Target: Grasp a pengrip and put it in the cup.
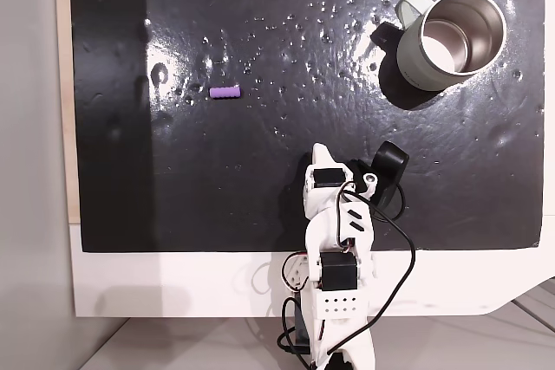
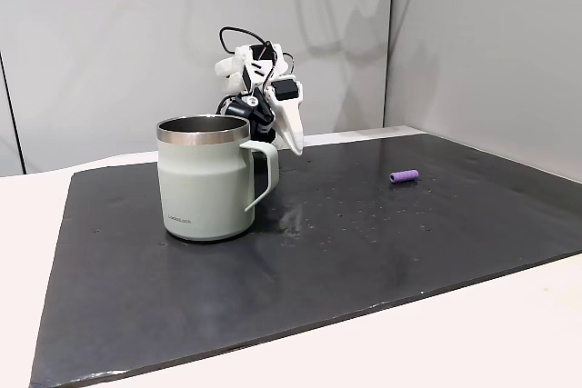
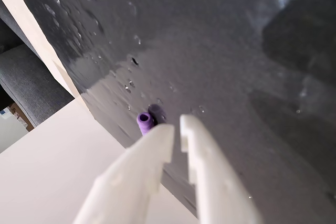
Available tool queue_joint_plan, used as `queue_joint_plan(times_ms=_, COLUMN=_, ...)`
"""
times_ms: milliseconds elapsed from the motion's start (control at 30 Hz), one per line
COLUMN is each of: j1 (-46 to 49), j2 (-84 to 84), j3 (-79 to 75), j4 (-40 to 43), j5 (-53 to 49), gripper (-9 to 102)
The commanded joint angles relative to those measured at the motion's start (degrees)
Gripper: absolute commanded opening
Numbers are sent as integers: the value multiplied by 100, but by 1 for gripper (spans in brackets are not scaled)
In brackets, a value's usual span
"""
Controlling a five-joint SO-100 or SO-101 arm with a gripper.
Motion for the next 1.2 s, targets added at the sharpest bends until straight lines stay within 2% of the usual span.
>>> queue_joint_plan(times_ms=0, j1=70, j2=114, j3=0, j4=-220, j5=70, gripper=0)
queue_joint_plan(times_ms=667, j1=123, j2=123, j3=-167, j4=-220, j5=-176, gripper=0)
queue_joint_plan(times_ms=933, j1=-185, j2=26, j3=-1230, j4=264, j5=-1292, gripper=0)
queue_joint_plan(times_ms=1167, j1=-439, j2=-1521, j3=-2856, j4=606, j5=-1222, gripper=0)
